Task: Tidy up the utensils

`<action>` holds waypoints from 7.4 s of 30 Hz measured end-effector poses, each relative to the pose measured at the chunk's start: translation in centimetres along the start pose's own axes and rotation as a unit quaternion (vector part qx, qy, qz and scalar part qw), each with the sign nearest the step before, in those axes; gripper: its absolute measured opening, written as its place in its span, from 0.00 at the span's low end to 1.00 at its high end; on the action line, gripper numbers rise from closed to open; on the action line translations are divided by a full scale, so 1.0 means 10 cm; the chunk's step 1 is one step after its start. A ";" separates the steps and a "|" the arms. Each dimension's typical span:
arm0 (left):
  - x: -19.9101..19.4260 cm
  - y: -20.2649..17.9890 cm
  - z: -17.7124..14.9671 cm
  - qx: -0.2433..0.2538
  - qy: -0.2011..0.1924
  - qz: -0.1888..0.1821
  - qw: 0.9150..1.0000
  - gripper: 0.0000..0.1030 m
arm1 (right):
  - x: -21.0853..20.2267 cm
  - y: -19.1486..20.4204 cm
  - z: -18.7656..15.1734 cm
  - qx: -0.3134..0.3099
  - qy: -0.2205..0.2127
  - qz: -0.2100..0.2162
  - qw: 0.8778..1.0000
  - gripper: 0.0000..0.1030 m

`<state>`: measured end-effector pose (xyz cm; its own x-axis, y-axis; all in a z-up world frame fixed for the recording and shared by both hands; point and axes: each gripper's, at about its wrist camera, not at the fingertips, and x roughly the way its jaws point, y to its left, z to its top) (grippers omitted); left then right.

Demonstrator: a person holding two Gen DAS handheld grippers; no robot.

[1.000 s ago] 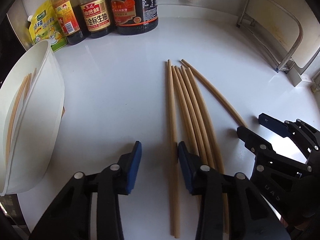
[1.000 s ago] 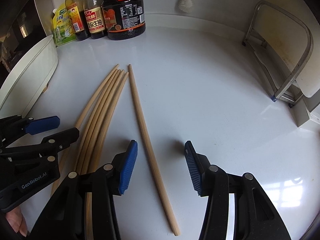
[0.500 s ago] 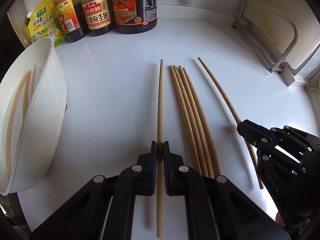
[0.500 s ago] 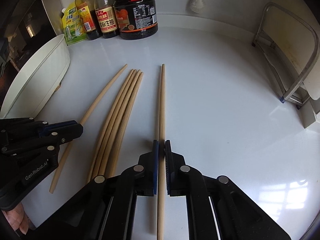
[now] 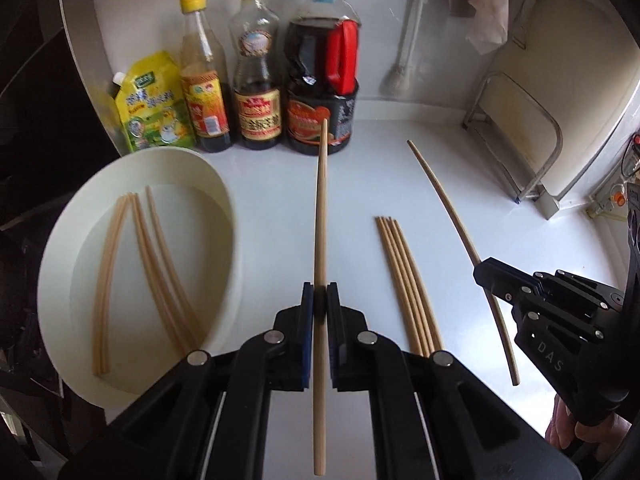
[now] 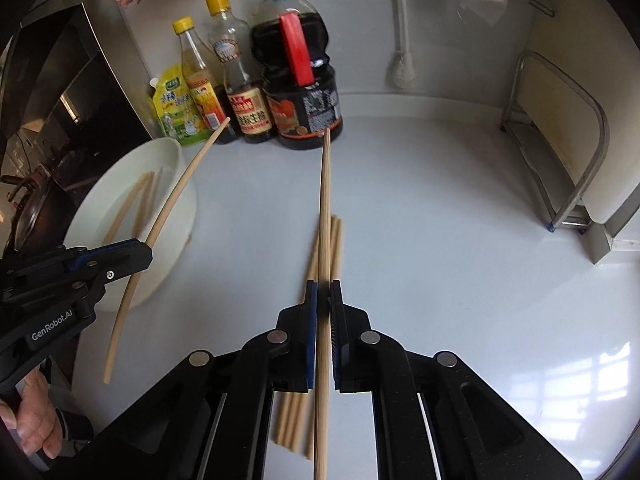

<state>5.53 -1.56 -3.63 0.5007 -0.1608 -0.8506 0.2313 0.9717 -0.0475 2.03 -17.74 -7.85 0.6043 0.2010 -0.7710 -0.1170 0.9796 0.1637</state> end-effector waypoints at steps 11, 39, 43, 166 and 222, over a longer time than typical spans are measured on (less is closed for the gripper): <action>-0.23 1.25 0.05 -0.065 -0.018 0.065 0.996 0.07 | 0.26 1.35 0.55 -0.079 -0.011 0.064 0.995 0.06; 0.66 2.33 0.04 -0.091 0.085 0.043 0.991 0.08 | 1.55 2.25 0.74 -0.099 0.111 0.048 0.988 0.06; 0.64 2.39 0.04 -0.105 0.081 0.044 0.990 0.31 | 1.50 2.24 0.74 -0.099 0.101 0.040 0.989 0.06; 0.47 -0.13 -0.36 -0.026 0.048 -0.006 0.998 0.68 | 0.73 -0.37 -0.52 0.020 0.067 -0.060 0.996 0.53; 1.21 -0.82 -0.40 0.023 0.094 0.010 0.995 0.44 | 0.69 -0.71 -0.58 -0.037 0.041 -0.096 0.994 0.26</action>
<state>6.36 -10.80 -15.61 0.3413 -0.1022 -0.9344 0.2629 0.9648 -0.0095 2.44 -23.24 -17.93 0.5547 0.0063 -0.8320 -0.0653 0.9972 -0.0359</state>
